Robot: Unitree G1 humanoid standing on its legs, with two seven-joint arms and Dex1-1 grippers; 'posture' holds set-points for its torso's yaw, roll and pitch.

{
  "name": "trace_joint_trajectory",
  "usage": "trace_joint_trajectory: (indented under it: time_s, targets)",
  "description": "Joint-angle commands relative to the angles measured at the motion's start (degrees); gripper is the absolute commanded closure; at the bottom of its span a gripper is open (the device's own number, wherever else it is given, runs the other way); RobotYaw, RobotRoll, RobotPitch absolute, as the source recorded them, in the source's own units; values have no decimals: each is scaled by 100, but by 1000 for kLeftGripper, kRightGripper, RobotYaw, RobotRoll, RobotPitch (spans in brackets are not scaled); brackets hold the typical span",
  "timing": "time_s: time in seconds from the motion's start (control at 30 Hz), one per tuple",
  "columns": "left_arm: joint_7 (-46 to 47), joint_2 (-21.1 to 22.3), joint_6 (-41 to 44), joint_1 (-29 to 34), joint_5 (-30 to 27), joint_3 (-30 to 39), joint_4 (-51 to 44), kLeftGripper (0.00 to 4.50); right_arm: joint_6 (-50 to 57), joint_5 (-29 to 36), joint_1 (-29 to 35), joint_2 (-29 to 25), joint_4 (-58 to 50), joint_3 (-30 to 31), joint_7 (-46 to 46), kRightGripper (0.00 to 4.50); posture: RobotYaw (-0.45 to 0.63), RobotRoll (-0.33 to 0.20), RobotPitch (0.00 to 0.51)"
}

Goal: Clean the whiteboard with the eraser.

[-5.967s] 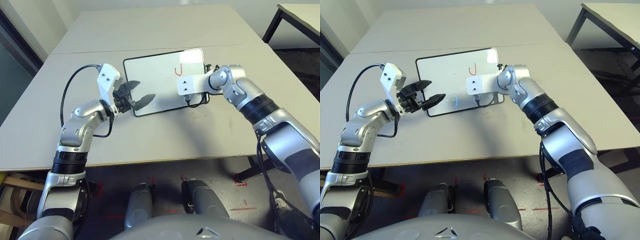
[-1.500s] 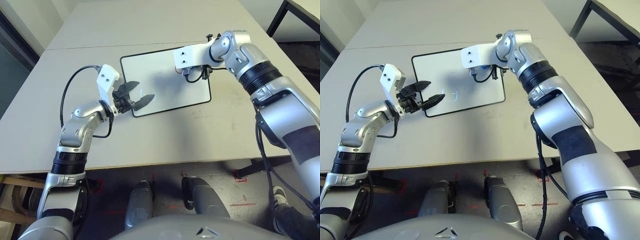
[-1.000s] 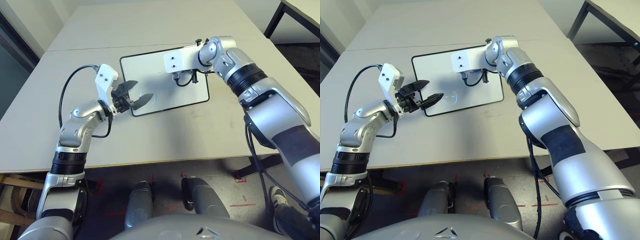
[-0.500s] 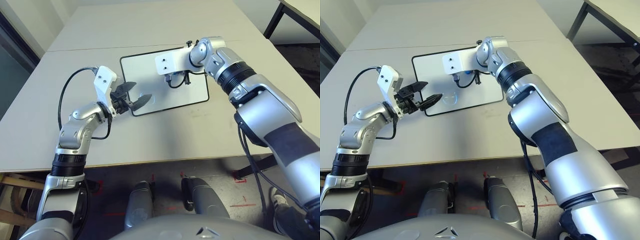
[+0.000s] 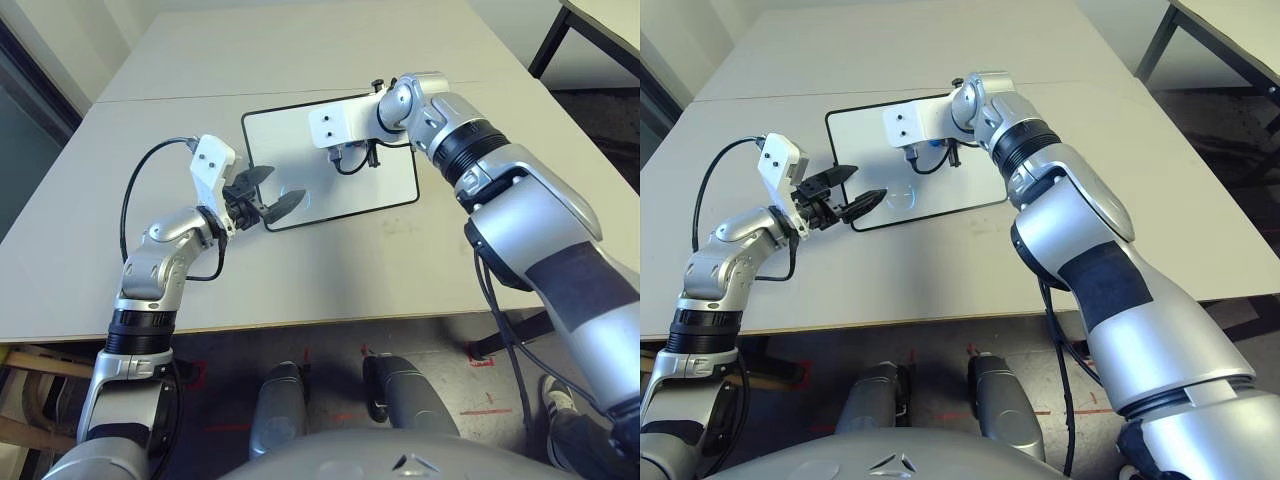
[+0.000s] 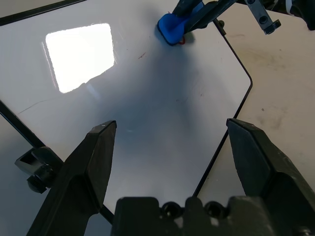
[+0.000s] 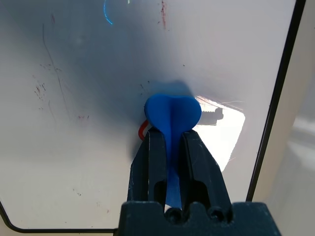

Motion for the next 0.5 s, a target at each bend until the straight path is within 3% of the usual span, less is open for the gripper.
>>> trace_joint_trajectory:
  time_s: [0.03,0.5]
  targets:
    - [8,5,-38,-15,83,-40,18,0,32,37,-132,9,48,-57,-54,4376,-5,0,76]
    - [12,-63,-31,-31,102,-75,11,0,3,-456,-9,-513,192,352,-165,4376,-16,0,78]
